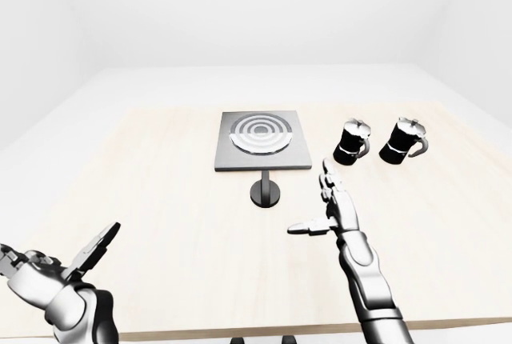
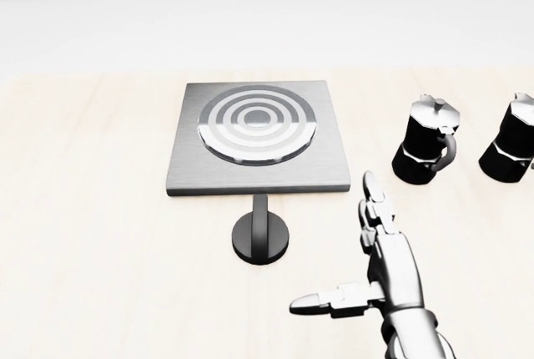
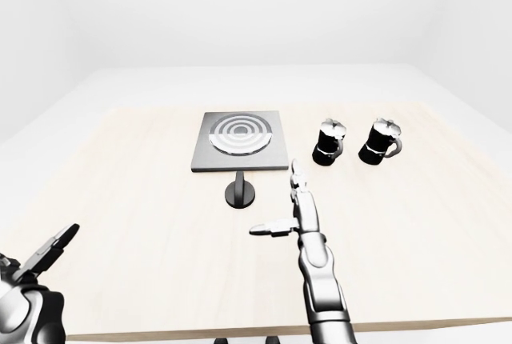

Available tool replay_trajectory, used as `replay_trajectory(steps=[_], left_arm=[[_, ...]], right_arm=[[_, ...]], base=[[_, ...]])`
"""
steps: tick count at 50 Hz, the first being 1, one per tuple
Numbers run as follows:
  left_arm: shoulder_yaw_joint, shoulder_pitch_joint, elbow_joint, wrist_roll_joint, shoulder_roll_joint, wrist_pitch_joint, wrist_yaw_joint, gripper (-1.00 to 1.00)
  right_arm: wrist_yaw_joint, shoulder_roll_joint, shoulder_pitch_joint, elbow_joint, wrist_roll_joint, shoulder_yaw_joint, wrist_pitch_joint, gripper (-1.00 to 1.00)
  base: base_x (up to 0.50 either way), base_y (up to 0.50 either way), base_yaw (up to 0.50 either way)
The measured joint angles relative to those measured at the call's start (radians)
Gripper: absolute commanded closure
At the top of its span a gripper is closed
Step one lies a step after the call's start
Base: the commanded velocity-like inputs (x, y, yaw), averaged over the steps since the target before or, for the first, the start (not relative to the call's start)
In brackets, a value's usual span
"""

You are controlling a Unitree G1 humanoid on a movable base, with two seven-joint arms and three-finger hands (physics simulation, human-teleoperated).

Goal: Turn off the stove.

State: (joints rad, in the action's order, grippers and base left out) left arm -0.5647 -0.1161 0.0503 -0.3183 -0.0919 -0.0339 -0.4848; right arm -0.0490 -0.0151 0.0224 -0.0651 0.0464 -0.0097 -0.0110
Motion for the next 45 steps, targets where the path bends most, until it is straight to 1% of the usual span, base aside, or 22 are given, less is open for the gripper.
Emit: replay_trajectory(steps=[1,2,3,7,9,11,14,18,23,29,36,45], left_arm=[[-0.001,-0.001,0.003,-0.004,0.000,0.004,0.002,-1.00],[0.004,0.002,-0.001,0.018,-0.001,0.009,0.040,-1.00],[0.026,0.009,-0.006,0.042,0.001,0.010,0.080,-1.00],[0.194,0.043,-0.024,0.126,0.017,0.010,0.215,-1.00],[0.258,0.057,-0.030,0.159,0.026,0.011,0.268,-1.00],[0.309,0.067,-0.034,0.187,0.034,0.013,0.311,-1.00],[0.368,0.081,-0.043,0.221,0.044,0.012,0.362,-1.00],[0.423,0.094,-0.052,0.256,0.054,0.011,0.409,-1.00],[0.466,0.107,-0.065,0.285,0.062,0.007,0.446,-1.00],[0.496,0.115,-0.072,0.305,0.067,0.006,0.471,-1.00],[0.512,0.120,-0.076,0.315,0.071,0.010,0.486,-1.00],[0.519,0.127,-0.077,0.314,0.072,0.023,0.493,-1.00]], right_arm=[[0.000,0.000,0.000,-0.003,0.000,0.000,-0.002,-1.00],[0.000,0.001,-0.002,0.002,-0.006,-0.002,-0.001,-1.00],[0.001,0.001,-0.004,0.007,-0.010,-0.005,0.000,-1.00],[0.004,0.000,-0.010,0.024,-0.025,-0.013,0.002,-1.00],[0.006,0.000,-0.012,0.029,-0.030,-0.014,0.003,-1.00],[0.007,0.000,-0.014,0.032,-0.033,-0.015,0.004,-1.00],[0.008,0.000,-0.015,0.034,-0.036,-0.014,0.004,-1.00],[0.009,0.001,-0.013,0.031,-0.038,-0.012,0.004,-1.00],[0.009,0.003,-0.008,0.030,-0.038,-0.006,0.009,-1.00],[0.008,0.006,-0.001,0.035,-0.036,0.002,0.018,-1.00],[0.007,0.009,0.005,0.035,-0.034,0.008,0.022,-1.00],[0.005,0.009,0.005,0.043,-0.033,0.011,0.029,-1.00]], base=[[0.00,0.00,0.00],[0.00,0.00,0.00],[0.00,0.00,0.00],[0.00,0.00,0.00],[0.00,0.00,0.00],[0.00,0.00,0.00],[0.00,0.00,0.00],[0.00,0.00,0.00],[0.00,0.00,0.00],[0.00,0.00,0.00],[0.00,0.00,0.00],[0.00,0.00,0.00]])
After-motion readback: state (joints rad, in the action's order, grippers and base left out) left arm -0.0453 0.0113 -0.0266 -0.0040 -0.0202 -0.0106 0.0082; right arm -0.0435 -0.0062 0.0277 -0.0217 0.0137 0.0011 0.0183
